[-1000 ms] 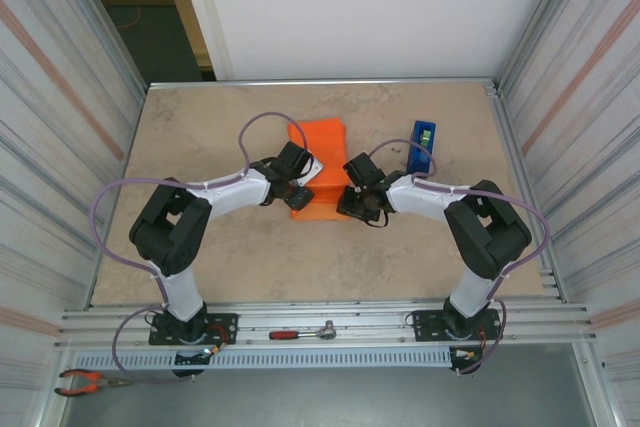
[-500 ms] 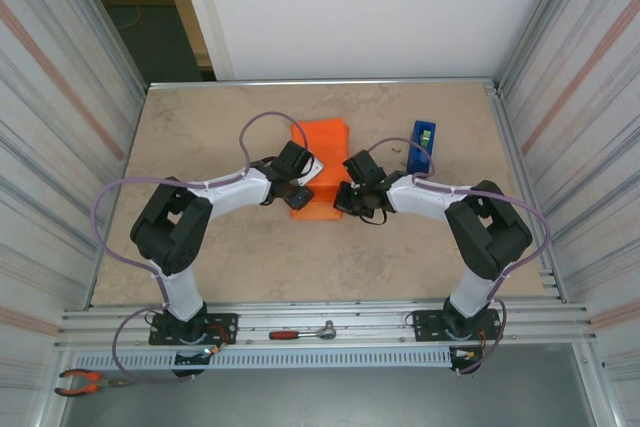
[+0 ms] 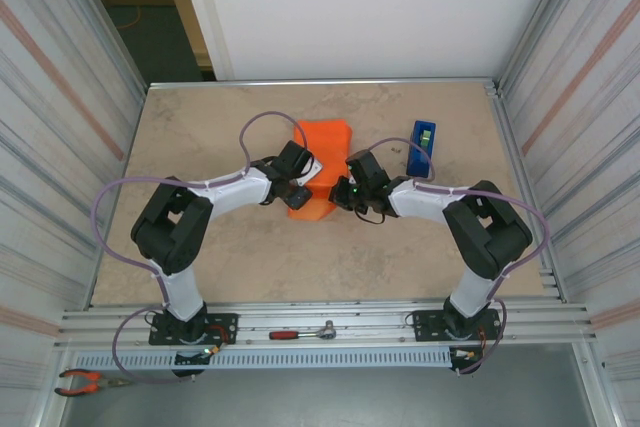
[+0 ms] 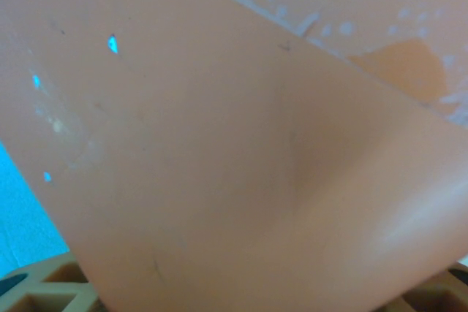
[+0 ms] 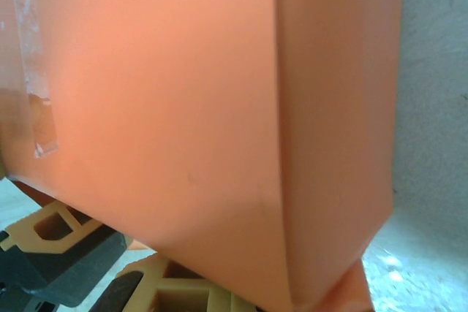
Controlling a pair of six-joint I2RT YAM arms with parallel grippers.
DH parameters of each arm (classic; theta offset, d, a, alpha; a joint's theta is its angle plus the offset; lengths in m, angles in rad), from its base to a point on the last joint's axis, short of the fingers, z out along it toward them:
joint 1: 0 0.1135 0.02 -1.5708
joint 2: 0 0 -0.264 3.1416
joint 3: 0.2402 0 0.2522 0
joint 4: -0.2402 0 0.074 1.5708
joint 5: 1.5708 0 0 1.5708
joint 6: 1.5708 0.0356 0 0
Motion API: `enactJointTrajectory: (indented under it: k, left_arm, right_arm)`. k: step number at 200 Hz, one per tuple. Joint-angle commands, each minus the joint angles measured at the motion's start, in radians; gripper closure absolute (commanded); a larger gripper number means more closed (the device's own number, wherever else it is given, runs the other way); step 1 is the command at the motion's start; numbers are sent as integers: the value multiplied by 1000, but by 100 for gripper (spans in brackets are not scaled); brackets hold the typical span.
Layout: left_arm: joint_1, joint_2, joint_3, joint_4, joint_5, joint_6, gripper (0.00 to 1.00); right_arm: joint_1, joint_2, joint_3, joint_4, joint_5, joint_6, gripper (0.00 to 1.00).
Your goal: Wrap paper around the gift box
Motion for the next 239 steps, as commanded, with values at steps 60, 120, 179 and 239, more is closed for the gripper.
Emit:
enactJointTrajectory:
  k: [60, 120, 179, 239]
  left_arm:
    - [-13, 14, 23, -11, 20, -1, 42]
    - [-13, 13, 22, -11, 23, -4, 43]
    - [-13, 16, 23, -11, 25, -6, 44]
    - [-13, 19, 23, -9, 26, -5, 44]
  right_arm:
    - [36, 103, 11, 228, -13, 23, 61]
    - [31, 17, -26, 204, -65, 8, 46]
    - [-22, -170, -131, 129, -42, -26, 50]
    - [-33, -117, -157, 142, -44, -16, 100]
